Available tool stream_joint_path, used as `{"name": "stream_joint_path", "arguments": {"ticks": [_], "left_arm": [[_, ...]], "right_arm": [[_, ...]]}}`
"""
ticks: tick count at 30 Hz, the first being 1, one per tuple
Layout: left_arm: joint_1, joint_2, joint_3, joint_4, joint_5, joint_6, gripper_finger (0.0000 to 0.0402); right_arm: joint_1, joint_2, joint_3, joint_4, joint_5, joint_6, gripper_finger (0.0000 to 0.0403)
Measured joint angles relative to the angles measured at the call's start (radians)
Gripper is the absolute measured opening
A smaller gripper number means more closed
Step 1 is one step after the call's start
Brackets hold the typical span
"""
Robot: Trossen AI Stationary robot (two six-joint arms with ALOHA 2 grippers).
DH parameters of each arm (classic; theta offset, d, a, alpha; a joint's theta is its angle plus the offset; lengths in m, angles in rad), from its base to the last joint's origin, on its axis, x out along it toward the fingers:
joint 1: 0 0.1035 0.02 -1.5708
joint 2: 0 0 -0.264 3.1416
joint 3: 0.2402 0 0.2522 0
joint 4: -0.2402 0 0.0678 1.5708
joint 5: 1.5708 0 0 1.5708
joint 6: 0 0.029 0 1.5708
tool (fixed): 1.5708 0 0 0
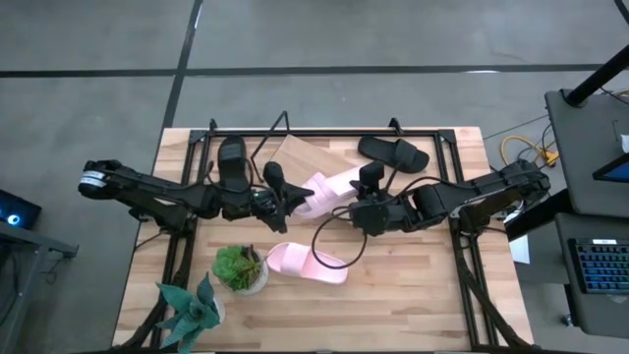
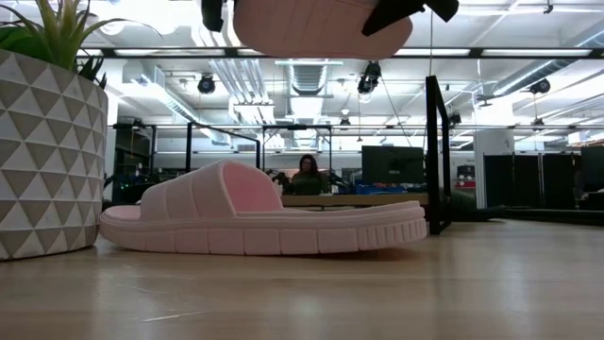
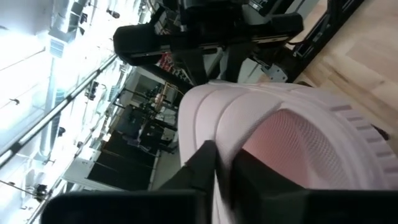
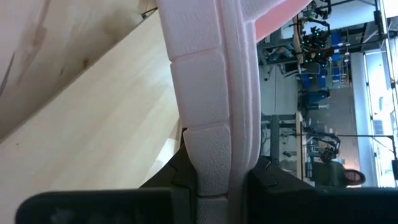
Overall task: Pick and place slides into the shelf
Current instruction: Put the right pink slide on the shelf
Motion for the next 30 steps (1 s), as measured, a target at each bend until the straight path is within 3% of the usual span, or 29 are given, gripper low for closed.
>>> {"name": "stream_joint_path", "arguments": {"ticks": [5,11,16,26,30], "left_arm": [[0.001,-0.012,0.0,0.004,-0.001,0.005,0.0003],[0.003,-0.014,0.001,0.016,-0.008,0.004,0.0001],[0.003,-0.014,0.005,0.024,-0.058,0.005,0.0001],[0.005,0.039,0.024,0.068,-0.152,0.014,0.0],[0.007,0.124,0.071,0.068,-0.251,0.024,0.0]], "right_arm": [[0.0,0.001,0.0,0.003,0.028,0.087,0.0059],[0.0,-0.029,0.001,-0.042,0.098,0.234,0.0168],[0.002,-0.101,0.003,-0.072,0.099,0.311,0.0217],[0.002,-0.261,0.002,-0.096,0.112,0.63,0.0223],[0.002,-0.311,0.002,-0.099,0.089,0.701,0.0225]]}}
